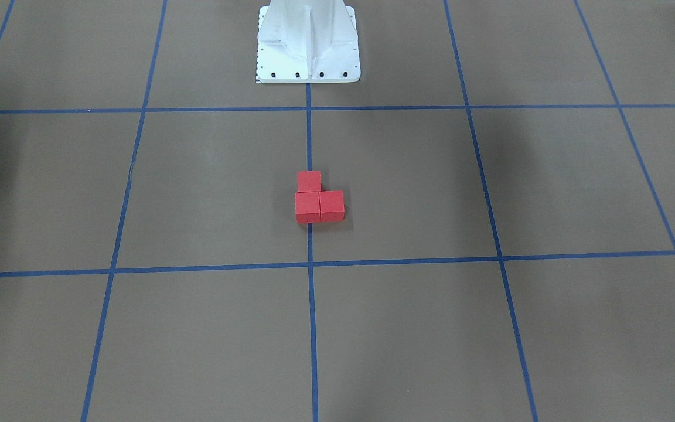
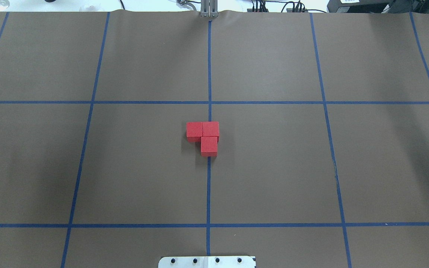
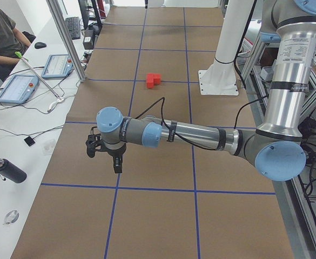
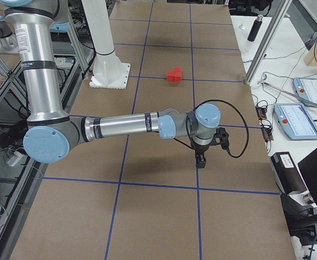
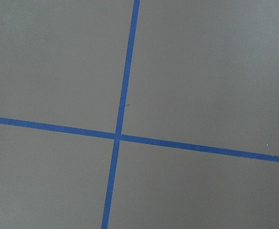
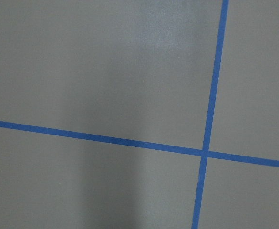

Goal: Form red blocks into L shape at center

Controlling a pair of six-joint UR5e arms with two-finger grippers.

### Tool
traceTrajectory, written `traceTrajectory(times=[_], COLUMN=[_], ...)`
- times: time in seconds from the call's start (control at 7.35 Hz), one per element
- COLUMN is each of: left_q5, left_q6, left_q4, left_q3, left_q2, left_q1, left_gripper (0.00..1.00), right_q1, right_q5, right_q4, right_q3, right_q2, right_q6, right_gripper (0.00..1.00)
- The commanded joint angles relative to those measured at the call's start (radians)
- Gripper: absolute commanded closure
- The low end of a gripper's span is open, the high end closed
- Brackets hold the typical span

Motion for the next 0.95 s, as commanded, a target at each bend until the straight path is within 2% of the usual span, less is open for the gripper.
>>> traceTrajectory(times=[0.0,0.27,0.68,0.82], left_q5=[-0.001,-0.003,-0.029,-0.029], left_q6=[0.000,-0.004,-0.002,-0.002], left_q4=[0.004,-0.005,0.001,0.001], left_q3=[-0.022,0.014,-0.032,-0.032], left_q2=[0.008,0.005,0.010,0.008], left_q1=[-0.003,0.004,0.004,0.003], left_gripper=[0.00,0.00,0.00,0.00], right_q1=[0.000,0.005,0.005,0.005], right_q5=[-0.007,0.002,0.006,0.036], right_q4=[0.004,0.007,0.008,0.007], right_q3=[-0.019,-0.016,-0.025,-0.010], right_q2=[-0.011,-0.017,-0.020,-0.020], right_q6=[0.012,0.012,0.007,0.009], right_gripper=[0.01,0.01,0.01,0.01])
